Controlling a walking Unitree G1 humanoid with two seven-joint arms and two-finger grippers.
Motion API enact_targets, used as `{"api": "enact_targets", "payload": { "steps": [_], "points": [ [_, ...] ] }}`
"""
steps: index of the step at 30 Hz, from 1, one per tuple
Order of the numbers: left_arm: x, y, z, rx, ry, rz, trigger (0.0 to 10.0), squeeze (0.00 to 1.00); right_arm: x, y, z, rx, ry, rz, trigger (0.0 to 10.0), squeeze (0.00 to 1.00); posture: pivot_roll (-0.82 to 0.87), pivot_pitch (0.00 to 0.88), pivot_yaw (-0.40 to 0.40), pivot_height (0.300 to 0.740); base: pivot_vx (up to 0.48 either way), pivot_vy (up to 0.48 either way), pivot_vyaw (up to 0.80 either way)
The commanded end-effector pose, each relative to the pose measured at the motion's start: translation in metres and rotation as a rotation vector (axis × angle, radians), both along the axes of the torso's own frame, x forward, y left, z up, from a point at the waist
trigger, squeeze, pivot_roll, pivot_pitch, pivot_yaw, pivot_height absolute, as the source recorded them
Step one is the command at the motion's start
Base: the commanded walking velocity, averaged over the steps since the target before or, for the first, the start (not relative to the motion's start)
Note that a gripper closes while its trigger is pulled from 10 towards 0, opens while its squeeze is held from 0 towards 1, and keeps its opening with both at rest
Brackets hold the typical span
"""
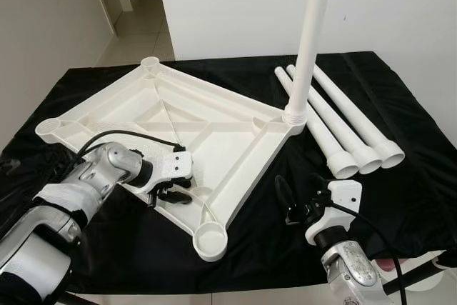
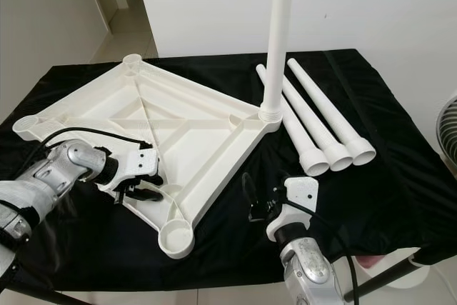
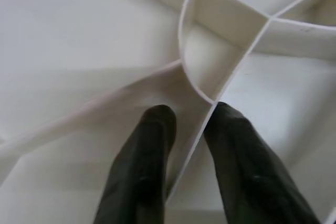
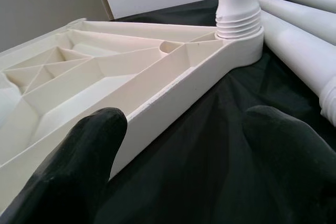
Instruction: Building children table
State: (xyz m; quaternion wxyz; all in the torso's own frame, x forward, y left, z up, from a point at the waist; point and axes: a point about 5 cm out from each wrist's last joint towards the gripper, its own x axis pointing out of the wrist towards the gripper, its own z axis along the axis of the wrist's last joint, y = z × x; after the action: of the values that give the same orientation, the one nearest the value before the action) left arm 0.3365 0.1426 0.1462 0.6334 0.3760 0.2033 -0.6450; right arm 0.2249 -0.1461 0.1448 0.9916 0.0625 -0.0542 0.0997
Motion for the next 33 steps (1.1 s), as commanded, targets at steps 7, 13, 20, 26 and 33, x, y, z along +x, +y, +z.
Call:
{"api": "enact_targets", "payload": {
  "steps": [7, 13, 20, 26, 33],
  "points": [
    [-0.009, 0.003, -0.017, -0.026, 0.091, 0.018, 0.0, 0.00, -0.001, 0.003, 0.002, 0.013, -0.004, 0.003, 10.0, 0.00, -0.07, 0.112, 0.123, 0.740, 0.000, 0.000, 0.00],
    [-0.005, -0.008, -0.018, -0.151, 0.070, 0.107, 0.0, 0.00, -0.002, 0.004, 0.002, 0.016, -0.004, -0.001, 10.0, 0.00, -0.08, 0.114, 0.123, 0.740, 0.000, 0.000, 0.00],
    [0.012, -0.022, -0.006, -0.377, -0.015, 0.325, 0.0, 0.00, -0.001, 0.006, 0.002, 0.023, -0.002, -0.001, 10.0, 0.00, -0.07, 0.120, 0.123, 0.740, 0.000, 0.000, 0.00],
    [0.018, -0.027, 0.001, -0.447, -0.052, 0.385, 0.0, 0.00, -0.001, 0.007, 0.001, 0.023, 0.001, 0.006, 10.0, 0.00, -0.05, 0.120, 0.114, 0.740, 0.000, 0.000, 0.00],
    [0.028, -0.021, 0.001, -0.432, -0.156, 0.489, 10.0, 0.40, 0.000, 0.010, 0.001, 0.025, 0.002, 0.021, 10.0, 0.00, -0.05, 0.120, 0.108, 0.740, 0.000, 0.000, 0.00]
  ]
}}
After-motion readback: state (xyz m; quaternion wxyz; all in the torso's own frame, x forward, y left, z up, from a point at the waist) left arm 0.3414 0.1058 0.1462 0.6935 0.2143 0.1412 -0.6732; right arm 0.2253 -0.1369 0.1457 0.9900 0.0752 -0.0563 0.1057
